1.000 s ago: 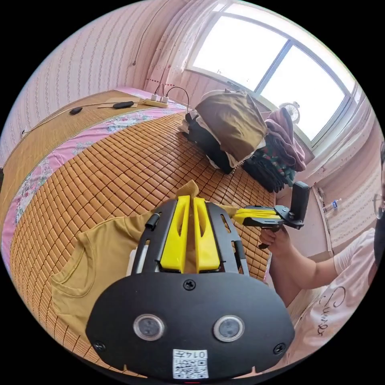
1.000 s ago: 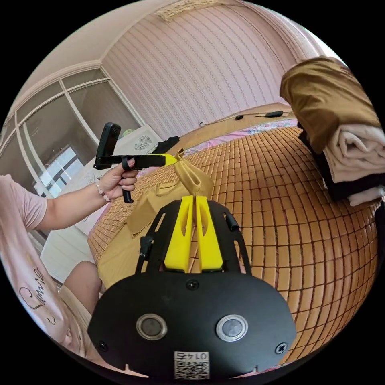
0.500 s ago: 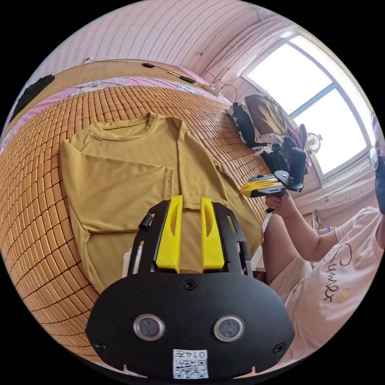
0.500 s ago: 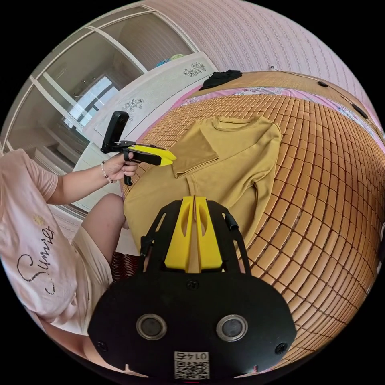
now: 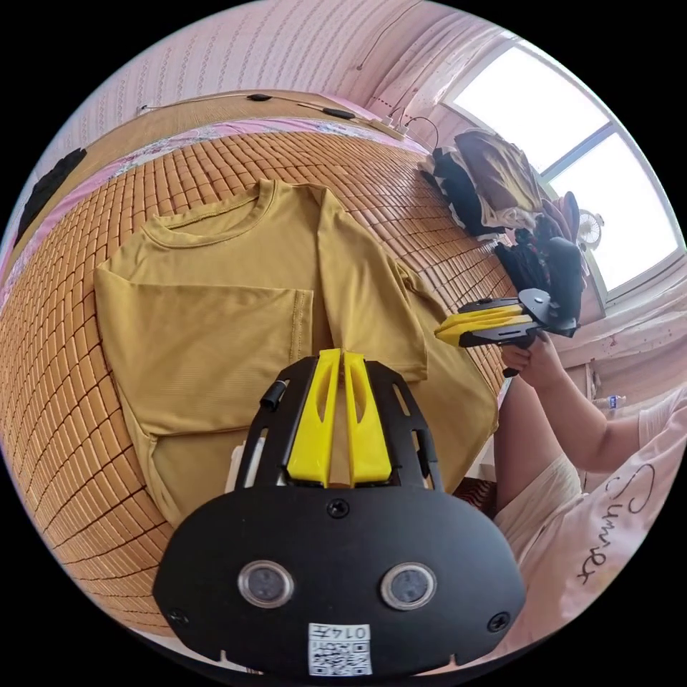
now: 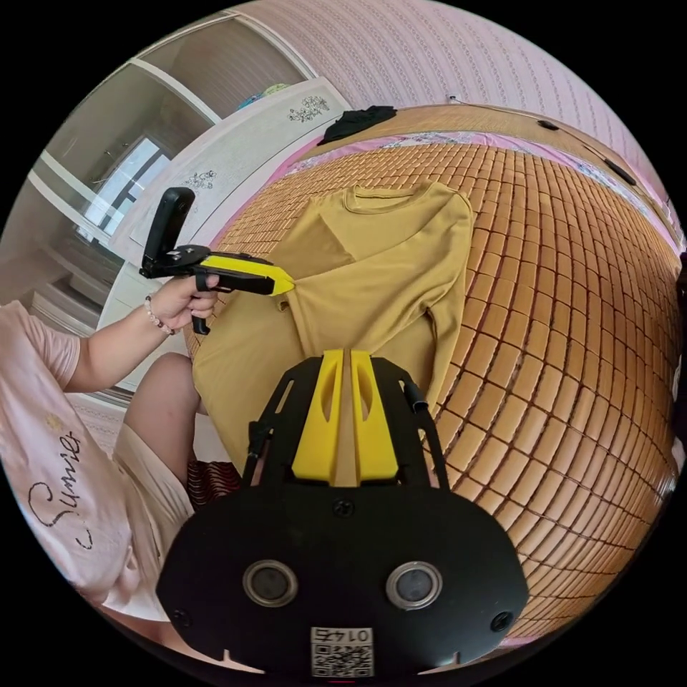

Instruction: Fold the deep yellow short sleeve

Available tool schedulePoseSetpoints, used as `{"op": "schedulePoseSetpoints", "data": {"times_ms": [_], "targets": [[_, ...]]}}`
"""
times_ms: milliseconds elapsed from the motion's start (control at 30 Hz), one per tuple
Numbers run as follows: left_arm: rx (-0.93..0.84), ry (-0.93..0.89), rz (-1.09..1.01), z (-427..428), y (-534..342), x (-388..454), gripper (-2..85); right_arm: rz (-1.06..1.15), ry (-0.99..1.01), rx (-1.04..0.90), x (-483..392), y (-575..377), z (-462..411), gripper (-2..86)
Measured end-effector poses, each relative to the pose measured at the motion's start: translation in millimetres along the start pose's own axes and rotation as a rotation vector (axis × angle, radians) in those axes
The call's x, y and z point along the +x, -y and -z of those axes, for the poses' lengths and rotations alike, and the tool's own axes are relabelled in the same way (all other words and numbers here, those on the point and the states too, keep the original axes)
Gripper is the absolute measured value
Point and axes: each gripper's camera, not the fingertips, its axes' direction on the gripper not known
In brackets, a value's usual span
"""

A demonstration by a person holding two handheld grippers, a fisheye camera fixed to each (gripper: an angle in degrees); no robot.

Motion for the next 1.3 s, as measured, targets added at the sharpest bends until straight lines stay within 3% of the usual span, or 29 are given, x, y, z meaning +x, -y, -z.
{"op": "schedulePoseSetpoints", "data": {"times_ms": [233,500,767,967,1100,1300], "targets": [[-0.055,0.002,0.082,-11.5,-18.6,-38.9,-1.0,0.051,-0.311,-0.058,1.5,50.1,-32.9,7.6],[-0.029,0.002,0.057,-8.8,-31.1,-48.8,-0.9,-0.056,-0.314,-0.029,39.0,69.0,-27.6,0.5],[0.000,-0.033,0.035,-7.3,-45.9,-64.4,2.0,-0.180,-0.198,0.003,88.8,52.7,-8.3,1.0],[0.137,0.012,0.120,41.2,-75.7,-115.2,4.2,-0.035,-0.214,0.051,97.1,124.4,-7.6,7.1],[0.180,0.082,0.216,63.5,-86.8,-170.1,4.2,-0.036,-0.243,-0.018,125.8,190.8,-40.2,8.3],[0.244,0.047,0.247,76.5,-89.6,-213.4,3.9,-0.102,-0.243,-0.069,167.0,232.3,-57.1,1.2]]}}
